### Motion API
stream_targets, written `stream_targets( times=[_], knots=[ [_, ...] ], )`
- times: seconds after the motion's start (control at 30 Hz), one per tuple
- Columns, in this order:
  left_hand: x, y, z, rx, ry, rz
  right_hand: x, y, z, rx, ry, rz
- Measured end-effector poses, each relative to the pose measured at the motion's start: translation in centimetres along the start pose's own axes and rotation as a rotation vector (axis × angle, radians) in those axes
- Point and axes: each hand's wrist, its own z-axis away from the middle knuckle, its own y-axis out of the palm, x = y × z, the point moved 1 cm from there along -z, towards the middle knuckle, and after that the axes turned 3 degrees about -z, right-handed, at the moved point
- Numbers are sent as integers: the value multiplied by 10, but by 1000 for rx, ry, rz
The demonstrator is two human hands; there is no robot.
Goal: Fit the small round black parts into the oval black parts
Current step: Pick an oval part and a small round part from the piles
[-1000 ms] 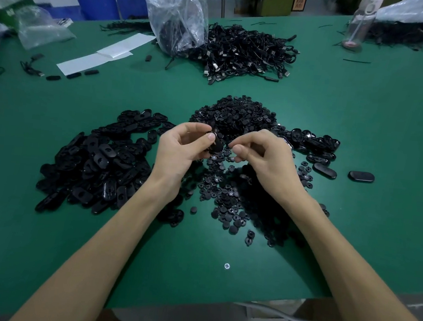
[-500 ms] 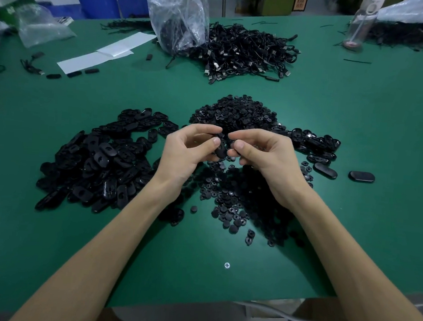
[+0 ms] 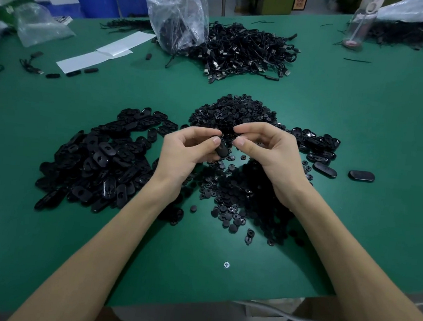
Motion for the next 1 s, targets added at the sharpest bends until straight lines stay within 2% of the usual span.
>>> stream_targets(
  times=[0.17,0.4,0.63,1.0],
  knots=[
    [-1,2,2,-30,-45,60,1,3,1,28,65,-107],
    [-1,0,2,-43,-30,-21,2,5,3,56,104,-172],
    [-2,2,4,-6,-52,94,3,4,2,2,110,-121],
    [-2,4,4,63,-46,39,-3,3,1,-81,29,99]
  ],
)
